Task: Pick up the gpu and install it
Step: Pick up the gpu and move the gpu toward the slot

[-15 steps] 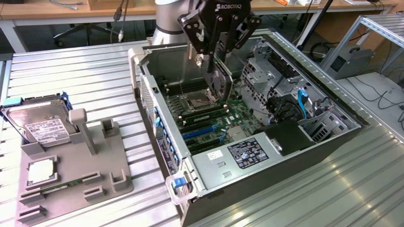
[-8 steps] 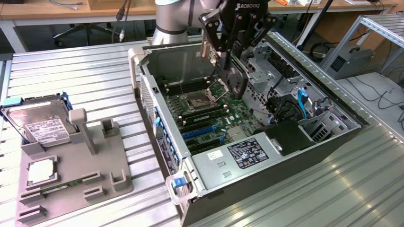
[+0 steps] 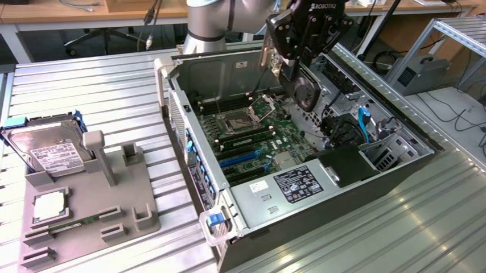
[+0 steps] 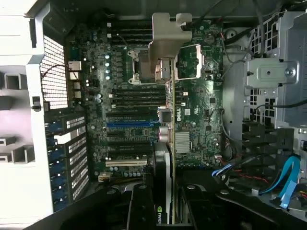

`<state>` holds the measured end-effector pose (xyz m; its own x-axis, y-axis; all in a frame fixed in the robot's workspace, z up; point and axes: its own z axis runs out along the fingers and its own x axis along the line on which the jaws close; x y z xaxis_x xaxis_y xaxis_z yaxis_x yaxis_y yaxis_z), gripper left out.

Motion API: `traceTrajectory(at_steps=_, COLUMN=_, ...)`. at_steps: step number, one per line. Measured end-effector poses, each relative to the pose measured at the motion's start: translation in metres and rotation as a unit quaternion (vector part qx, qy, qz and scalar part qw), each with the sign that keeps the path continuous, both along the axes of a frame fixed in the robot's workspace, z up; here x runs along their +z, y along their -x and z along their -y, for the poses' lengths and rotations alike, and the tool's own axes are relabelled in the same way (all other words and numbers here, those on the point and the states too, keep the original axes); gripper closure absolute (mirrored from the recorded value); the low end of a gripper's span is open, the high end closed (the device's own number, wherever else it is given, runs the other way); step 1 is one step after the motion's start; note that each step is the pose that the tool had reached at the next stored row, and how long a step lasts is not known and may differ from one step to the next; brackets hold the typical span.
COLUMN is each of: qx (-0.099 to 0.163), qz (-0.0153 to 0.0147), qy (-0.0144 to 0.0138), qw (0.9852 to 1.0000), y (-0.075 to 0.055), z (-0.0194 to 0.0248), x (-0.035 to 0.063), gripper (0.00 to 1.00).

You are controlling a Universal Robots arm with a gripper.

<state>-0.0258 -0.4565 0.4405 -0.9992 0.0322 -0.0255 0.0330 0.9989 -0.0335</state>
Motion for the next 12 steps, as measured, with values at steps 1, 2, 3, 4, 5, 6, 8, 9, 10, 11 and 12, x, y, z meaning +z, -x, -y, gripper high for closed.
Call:
traceTrajectory(at_steps=1, qx=0.000, qz=0.0000, qy=0.0000, qw=1.0000, y=-0.005, z=0.0000, x=0.0000, gripper=0.73)
traceTrajectory(at_steps=2, qx=0.000, qz=0.0000, qy=-0.0001, qw=1.0000, y=-0.009, z=0.0000, x=0.0000, gripper=0.73)
traceTrajectory(at_steps=3, qx=0.000, qz=0.0000, qy=-0.0002, qw=1.0000, y=-0.013, z=0.0000, x=0.0000, gripper=0.73)
traceTrajectory(at_steps=4, qx=0.000, qz=0.0000, qy=-0.0003, qw=1.0000, y=-0.018, z=0.0000, x=0.0000, gripper=0.73)
traceTrajectory(at_steps=5, qx=0.000, qz=0.0000, qy=-0.0003, qw=1.0000, y=-0.021, z=0.0000, x=0.0000, gripper=0.73)
traceTrajectory(at_steps=6, qx=0.000, qz=0.0000, qy=-0.0002, qw=1.0000, y=-0.025, z=0.0000, x=0.0001, gripper=0.73)
traceTrajectory(at_steps=8, qx=0.000, qz=0.0000, qy=-0.0003, qw=1.0000, y=-0.032, z=0.0000, x=0.0001, gripper=0.73)
traceTrajectory(at_steps=9, qx=0.000, qz=0.0000, qy=-0.0003, qw=1.0000, y=-0.037, z=-0.0001, x=0.0001, gripper=0.73)
traceTrajectory(at_steps=10, qx=0.000, qz=0.0000, qy=-0.0003, qw=1.0000, y=-0.040, z=-0.0002, x=0.0001, gripper=0.73)
traceTrajectory(at_steps=11, qx=0.000, qz=0.0000, qy=-0.0003, qw=1.0000, y=-0.047, z=-0.0002, x=0.0000, gripper=0.73)
traceTrajectory(at_steps=12, qx=0.000, qz=0.0000, qy=-0.0007, qw=1.0000, y=-0.063, z=-0.0001, x=0.0001, gripper=0.73)
